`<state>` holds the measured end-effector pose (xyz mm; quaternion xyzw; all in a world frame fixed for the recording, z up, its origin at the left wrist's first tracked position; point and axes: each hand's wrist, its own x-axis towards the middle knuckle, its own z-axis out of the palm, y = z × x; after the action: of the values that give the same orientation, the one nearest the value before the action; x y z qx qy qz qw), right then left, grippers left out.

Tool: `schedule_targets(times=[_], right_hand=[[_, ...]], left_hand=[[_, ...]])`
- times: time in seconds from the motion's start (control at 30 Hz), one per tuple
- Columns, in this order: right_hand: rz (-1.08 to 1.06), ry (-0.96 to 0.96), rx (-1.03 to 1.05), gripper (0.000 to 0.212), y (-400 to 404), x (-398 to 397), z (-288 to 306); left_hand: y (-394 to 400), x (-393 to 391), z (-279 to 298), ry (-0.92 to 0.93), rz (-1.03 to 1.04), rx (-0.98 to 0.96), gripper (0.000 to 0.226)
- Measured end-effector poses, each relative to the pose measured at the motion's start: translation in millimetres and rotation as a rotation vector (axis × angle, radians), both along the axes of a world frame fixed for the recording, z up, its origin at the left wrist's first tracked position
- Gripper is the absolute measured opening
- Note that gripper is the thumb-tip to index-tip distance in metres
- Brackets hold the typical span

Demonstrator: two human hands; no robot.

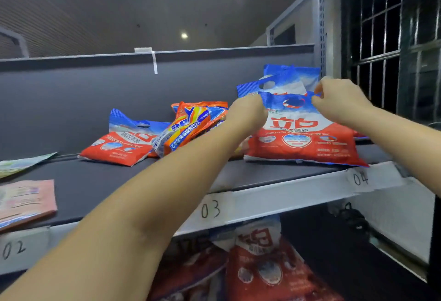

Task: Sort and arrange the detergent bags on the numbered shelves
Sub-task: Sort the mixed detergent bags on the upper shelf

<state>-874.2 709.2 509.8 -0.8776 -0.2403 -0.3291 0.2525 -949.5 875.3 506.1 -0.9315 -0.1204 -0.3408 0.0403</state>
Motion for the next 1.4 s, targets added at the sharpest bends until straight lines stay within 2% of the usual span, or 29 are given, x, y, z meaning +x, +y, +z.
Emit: schedule_targets(times=[0.1,0.2,0.4,0.57,0.7,0.8,1.0,1.1,1.17,1.33,1.4], right_hand=[[0.13,-0.026,-0.003,0.027,51,-31,16],[0.228,-0.078,-0.023,0.026,111,-71,26],[0.374,-0.113,-0.16,0.028,235,-150,20],[0.38,0.075,-0.457,0.022,316,-191,-4],[0.308,0.313,-0.613,0.036,354,-195,-17],[0.24,0.318,-0.627,0.047,368,-198,-20],[0.191,0.333,-0.643,0.048,387,-197,-23],[0.216,0.314,-0.584,0.045,394,-192,-26],[0.22,0.315,-0.526,0.041,395,-192,-27],[0.26,0.354,-0.376,0.025,399,-191,-27],[0.291,0.379,-0.309,0.035,400,-197,-25]], left_hand=[[28,-32,24,0.004,0.043,0.193,0.026],[80,-73,40,0.033,0.15,0.294,0.028],[203,-156,38,0.177,0.383,0.301,0.03],[295,-204,21,0.343,0.543,0.196,0.021],[348,-211,8,0.521,0.59,0.092,0.038],[370,-206,2,0.57,0.567,-0.004,0.051],[399,-183,-1,0.506,0.359,-0.544,0.058],[410,-171,-1,0.459,0.316,-0.712,0.068],[417,-167,-3,0.44,0.325,-0.744,0.069],[427,-175,3,0.317,0.322,-0.653,0.025],[427,-185,7,0.217,0.308,-0.637,0.026]])
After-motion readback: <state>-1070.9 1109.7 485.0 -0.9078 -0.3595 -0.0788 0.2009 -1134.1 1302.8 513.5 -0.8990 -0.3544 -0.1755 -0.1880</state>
